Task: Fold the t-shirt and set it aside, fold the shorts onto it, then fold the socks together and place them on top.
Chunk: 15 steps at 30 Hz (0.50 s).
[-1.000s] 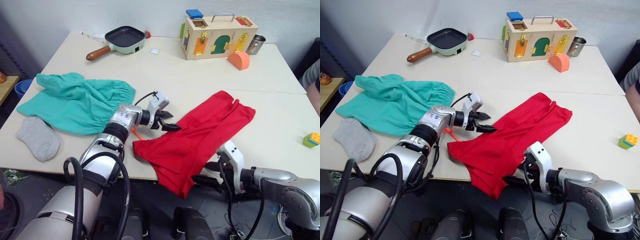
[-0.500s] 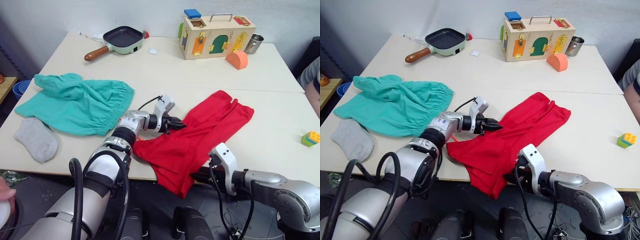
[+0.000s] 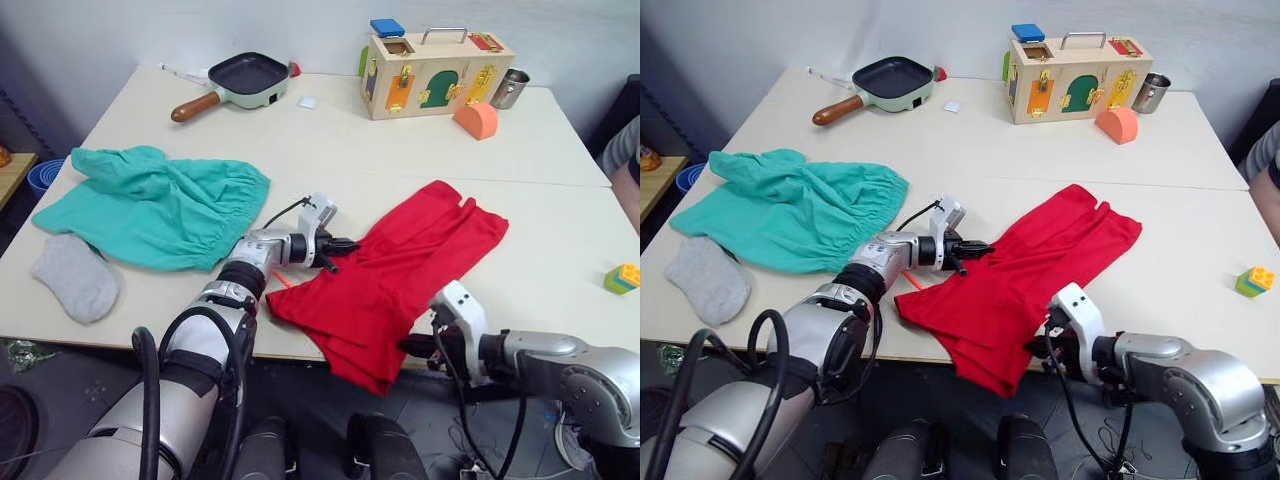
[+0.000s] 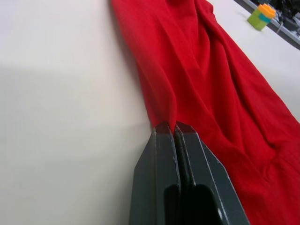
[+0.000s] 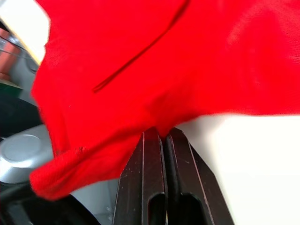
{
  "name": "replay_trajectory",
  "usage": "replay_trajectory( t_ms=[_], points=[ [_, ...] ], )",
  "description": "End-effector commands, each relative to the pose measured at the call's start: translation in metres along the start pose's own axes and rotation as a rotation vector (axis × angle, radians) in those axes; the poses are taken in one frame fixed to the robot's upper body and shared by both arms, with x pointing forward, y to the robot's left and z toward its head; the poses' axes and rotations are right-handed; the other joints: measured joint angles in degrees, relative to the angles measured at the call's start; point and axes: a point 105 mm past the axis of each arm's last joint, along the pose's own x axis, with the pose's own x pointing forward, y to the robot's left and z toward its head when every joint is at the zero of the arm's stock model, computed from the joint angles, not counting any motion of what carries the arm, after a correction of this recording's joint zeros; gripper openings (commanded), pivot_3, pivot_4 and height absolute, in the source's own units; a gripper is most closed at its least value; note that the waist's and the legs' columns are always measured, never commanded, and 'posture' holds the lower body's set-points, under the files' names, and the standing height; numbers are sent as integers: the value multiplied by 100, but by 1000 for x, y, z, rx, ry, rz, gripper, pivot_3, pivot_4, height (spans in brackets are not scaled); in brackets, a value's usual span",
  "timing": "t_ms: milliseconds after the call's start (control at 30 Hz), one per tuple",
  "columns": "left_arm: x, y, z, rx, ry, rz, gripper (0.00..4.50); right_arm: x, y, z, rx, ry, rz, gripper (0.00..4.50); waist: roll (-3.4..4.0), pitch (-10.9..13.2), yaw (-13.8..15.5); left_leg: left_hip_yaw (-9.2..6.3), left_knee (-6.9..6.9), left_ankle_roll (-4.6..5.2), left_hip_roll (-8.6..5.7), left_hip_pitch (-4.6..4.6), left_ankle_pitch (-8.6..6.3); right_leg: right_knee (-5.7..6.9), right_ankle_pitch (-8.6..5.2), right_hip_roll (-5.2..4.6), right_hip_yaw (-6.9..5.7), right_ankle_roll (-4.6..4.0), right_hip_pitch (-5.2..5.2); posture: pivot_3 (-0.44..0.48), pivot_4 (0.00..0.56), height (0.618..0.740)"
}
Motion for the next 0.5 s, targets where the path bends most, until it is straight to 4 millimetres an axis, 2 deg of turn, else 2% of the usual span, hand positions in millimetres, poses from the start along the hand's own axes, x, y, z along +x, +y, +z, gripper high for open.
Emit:
replay_trajectory(
  t_ms=[33, 267, 500],
  points=[
    [-9, 5, 18, -3, -79, 33, 28, -8, -10, 7, -45, 3, -3, 0, 0, 0, -6, 1, 0, 0, 0, 0, 0, 0, 0, 0, 1, 0, -1, 0, 150, 740],
    [-37, 18, 28, -23, -198, 232, 28, -21, -53, 17, -127, 43, -58, 0, -1, 0, -8, 4, 0, 0, 0, 1, 0, 1, 1, -1, 5, 1, 0, 0, 150, 740],
    [-64, 14, 15, -19, -213, 338, 28, -16, -79, 31, -200, 26, -56, 0, -1, 0, -3, 10, 2, -1, -1, 8, 5, 3, 2, 1, 7, 4, 6, 0, 150, 740]
  ],
)
